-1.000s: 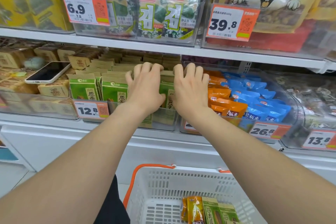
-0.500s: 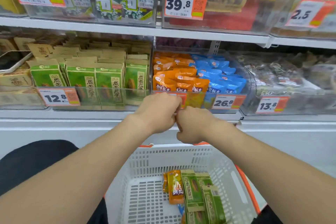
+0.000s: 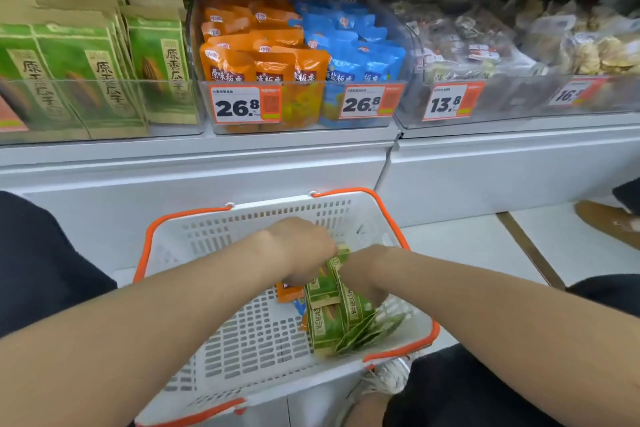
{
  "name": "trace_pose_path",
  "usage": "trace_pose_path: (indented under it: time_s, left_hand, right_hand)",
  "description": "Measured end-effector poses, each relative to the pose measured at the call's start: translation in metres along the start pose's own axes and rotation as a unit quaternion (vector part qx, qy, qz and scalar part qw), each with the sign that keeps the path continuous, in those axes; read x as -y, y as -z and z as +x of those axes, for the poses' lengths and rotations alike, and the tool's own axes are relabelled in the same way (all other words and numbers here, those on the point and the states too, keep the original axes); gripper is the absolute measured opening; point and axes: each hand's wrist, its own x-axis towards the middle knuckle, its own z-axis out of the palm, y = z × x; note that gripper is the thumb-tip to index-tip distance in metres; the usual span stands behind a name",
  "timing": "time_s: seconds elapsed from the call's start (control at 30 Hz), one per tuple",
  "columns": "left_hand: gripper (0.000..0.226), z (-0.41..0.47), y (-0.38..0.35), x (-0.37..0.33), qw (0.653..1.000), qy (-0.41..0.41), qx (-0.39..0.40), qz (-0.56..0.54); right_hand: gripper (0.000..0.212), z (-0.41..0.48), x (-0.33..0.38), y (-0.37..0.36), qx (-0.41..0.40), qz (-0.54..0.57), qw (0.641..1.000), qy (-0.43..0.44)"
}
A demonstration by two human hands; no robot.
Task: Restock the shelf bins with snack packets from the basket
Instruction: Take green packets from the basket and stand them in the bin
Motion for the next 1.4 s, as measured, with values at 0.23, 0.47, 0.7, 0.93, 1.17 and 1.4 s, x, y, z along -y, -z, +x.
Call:
trace_pose_path:
  time_s: [0.23, 0.47, 0.7, 0.93, 1.17, 1.4]
  left_hand:
    - [0.018, 0.015, -0.025, -0.013, 0.998, -0.04, 0.032, 0.027]
    - [0.024, 0.02, -0.025, -0.007, 0.998, -0.04, 0.032, 0.03]
    - [0.019, 0.019, -0.027, -0.006, 0.998, -0.022, 0.056, 0.02]
    - [0.029, 0.007, -0.025, 0.005, 0.988, 0.047, 0.135, -0.052]
    - [0.041, -0.008, -0.021, 0.036, 0.917, 0.16, 0.124, -0.344]
    - [0.03, -0.035, -0.019, 0.079, 0.679, 0.333, -0.051, -0.652]
  right_hand:
    - [0.022, 0.018, 0.015, -0.059, 0.024, -0.027, 0.999, 0.034]
    - [0.061, 0.027, 0.001, -0.063, 0.092, 0.0, 0.994, 0.051]
    - [0.023, 0.033, 0.003, -0.051, -0.022, 0.026, 0.999, 0.012]
    - [0.035, 0.022, -0.016, -0.008, -0.201, 0.192, 0.961, 0.018]
    - [0.032, 0.02, -0.017, 0.028, -0.364, 0.324, 0.871, -0.06]
    - [0.036, 0.023, -0.014, 0.053, -0.447, 0.557, 0.686, -0.134]
